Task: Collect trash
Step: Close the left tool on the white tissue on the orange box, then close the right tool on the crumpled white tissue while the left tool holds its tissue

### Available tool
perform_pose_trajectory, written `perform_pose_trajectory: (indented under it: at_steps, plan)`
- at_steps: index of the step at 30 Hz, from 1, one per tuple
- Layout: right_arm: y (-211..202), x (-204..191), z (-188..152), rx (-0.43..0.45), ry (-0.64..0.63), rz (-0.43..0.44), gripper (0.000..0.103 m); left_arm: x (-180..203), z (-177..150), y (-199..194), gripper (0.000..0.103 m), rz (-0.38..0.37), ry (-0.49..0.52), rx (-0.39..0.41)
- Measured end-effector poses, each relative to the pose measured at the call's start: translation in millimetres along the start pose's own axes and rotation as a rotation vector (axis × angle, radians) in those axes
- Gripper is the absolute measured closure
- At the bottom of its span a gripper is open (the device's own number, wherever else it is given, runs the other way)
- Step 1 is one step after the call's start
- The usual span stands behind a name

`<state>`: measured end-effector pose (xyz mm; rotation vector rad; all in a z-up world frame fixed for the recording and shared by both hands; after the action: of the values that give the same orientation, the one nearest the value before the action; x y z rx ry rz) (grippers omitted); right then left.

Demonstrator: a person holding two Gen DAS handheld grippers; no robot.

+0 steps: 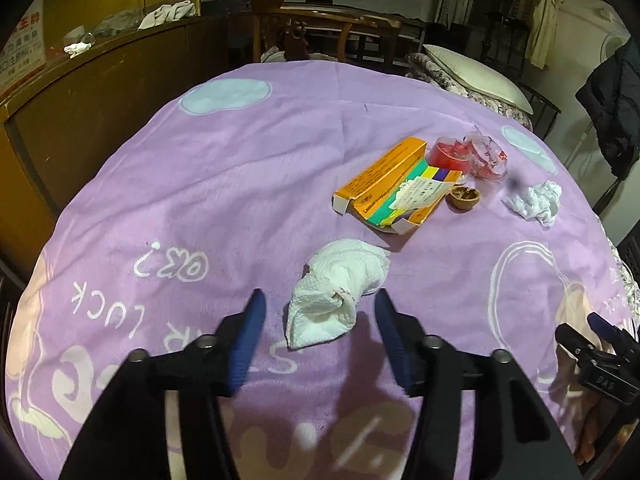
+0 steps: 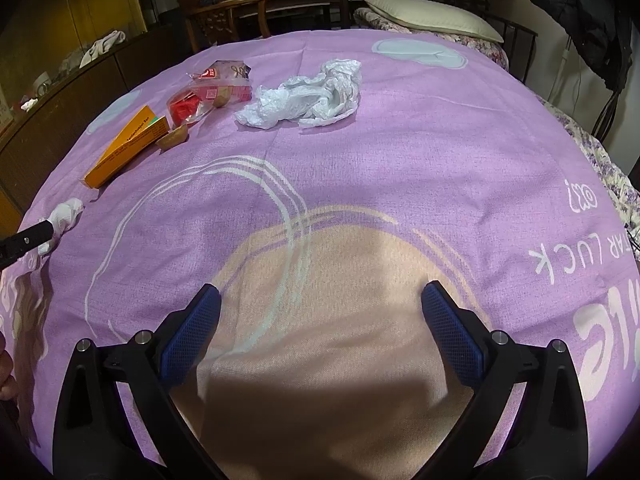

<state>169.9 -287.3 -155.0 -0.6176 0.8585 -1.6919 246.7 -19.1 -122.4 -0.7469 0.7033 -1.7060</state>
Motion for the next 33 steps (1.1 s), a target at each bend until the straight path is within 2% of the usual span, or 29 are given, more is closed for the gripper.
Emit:
perform_pose_trajectory:
  at_steps: [5,8,9,11,12,14,19,24,26,33]
  plan:
    - [0.2,0.0,0.0,0.000,0.000,-0.001,0.005,7.8,9.5,8.3,0.031,0.001,0.025,0.005]
    - [0.1,-0.2,-0.1,-0.001,-0.001,-0.002,0.005,11.2,13.5,19.6,0.031,0.003,0.027,-0.006]
    - [0.4,0.1,0.0,0.000,-0.001,-0.001,0.005,10.8,13.0,23.4,0.034,0.004,0.021,-0.013]
    - [0.3,0.1,0.0,0.000,0.000,-0.001,0.005,8.6,9.1,32.5,0.067,-0.019,0.008,-0.039]
    - [0.4,0.1,0.1,0.000,0.000,-0.001,0.005,7.7,7.1,33.7,0.067,-0.026,0.004,-0.039]
    - [0.4,0.1,0.0,0.000,-0.001,-0.002,0.005,7.7,3.4,27.4,0.075,-0.038,0.008,-0.013]
    - [0.9,0.3,1.0,0.001,0.002,0.002,0.005,0.3,-7.8,10.7,0.077,-0.079,-0.024,0.002]
    - [-2.0,8.1,10.5,0.021,0.061,0.079,0.006,-12.9,-19.7,0.7,0.077,-0.079,-0.067,0.007]
    - [-1.0,13.7,22.2,0.028,0.100,0.106,0.006,-16.6,-22.6,0.2,0.077,-0.071,-0.069,0.006]
    - [7.8,19.3,84.2,0.123,0.157,0.112,0.006,-18.6,-26.7,2.8,0.076,-0.058,-0.063,0.010]
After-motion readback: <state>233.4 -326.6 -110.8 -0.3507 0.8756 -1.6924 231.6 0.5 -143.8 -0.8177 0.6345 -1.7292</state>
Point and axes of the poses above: each gripper's, at about its wrist camera, not at the fingertips, and y roughly the way its jaws point, x to its right, z to its top, the point moved 4 cm from there along y, roughly the way its jaws point, and after that the axes turned 3 degrees about -z, right-handed, at the moved point
